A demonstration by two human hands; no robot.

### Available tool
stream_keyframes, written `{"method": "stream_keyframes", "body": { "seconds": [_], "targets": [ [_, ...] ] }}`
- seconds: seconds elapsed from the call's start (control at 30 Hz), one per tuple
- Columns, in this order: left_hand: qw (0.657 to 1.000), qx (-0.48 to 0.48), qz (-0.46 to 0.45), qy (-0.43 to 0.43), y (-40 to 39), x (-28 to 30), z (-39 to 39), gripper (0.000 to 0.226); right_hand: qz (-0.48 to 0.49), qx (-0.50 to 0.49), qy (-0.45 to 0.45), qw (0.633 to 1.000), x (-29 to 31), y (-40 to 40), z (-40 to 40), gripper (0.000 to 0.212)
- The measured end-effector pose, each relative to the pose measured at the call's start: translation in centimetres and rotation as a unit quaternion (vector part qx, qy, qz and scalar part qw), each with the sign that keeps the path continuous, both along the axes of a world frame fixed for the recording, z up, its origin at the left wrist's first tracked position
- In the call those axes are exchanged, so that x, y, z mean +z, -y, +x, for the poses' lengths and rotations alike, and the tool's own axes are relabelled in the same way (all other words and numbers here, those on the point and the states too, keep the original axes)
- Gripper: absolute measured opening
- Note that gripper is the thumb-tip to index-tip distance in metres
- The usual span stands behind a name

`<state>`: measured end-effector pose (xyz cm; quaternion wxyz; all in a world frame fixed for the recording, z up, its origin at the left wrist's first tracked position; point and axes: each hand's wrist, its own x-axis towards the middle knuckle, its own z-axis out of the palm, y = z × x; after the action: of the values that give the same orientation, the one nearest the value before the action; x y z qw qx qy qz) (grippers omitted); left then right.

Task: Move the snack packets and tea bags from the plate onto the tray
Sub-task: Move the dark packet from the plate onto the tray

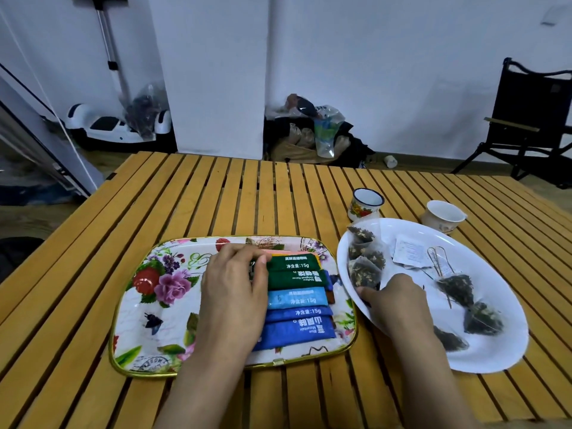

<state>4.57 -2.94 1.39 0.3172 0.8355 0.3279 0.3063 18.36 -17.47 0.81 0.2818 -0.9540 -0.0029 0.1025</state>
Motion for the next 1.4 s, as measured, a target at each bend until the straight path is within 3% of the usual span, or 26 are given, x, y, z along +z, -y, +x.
{"method": "stream_keyframes", "body": {
  "seconds": [0.27, 0.37, 0.43, 0.63, 0.83, 1.07, 1.23, 1.4],
  "targets": [
    [0.994, 0.054, -0.087, 0.032, -1.4, -0.1, -0.4, 0.02, 0.05, -0.028, -0.002, 0.998, 0.3, 0.4, 0.7, 0.029],
    [0.99, 0.056, -0.127, 0.003, -1.3, -0.6, -0.1, 0.035, 0.066, -0.04, 0.0, 0.997, 0.2, 0.3, 1.1, 0.017],
    [0.987, 0.053, -0.147, -0.021, -1.1, -0.8, 0.1, 0.047, 0.076, -0.053, -0.009, 0.996, -0.2, 0.2, 1.4, 0.026],
    [0.977, 0.056, -0.205, -0.031, -1.4, -1.6, 0.0, 0.055, 0.109, -0.084, 0.028, 0.99, -0.1, 1.0, 2.5, 0.009],
    [0.971, 0.052, -0.234, -0.019, -1.4, -1.8, 0.2, 0.056, 0.177, -0.117, 0.124, 0.969, 1.5, 2.1, 2.7, 0.024],
    [0.969, 0.042, -0.242, -0.012, -1.1, -1.6, 0.4, 0.056, 0.147, -0.146, 0.304, 0.93, 2.8, 2.1, 2.1, 0.026],
    [0.969, 0.037, -0.244, -0.015, -1.2, -1.7, 0.6, 0.056, 0.223, -0.048, 0.347, 0.91, 3.4, 0.9, 1.2, 0.026],
    [0.973, 0.022, -0.228, -0.014, -1.7, -2.0, 0.4, 0.057, 0.355, 0.087, 0.193, 0.911, 3.0, -1.8, 0.1, 0.028]
  ]
}}
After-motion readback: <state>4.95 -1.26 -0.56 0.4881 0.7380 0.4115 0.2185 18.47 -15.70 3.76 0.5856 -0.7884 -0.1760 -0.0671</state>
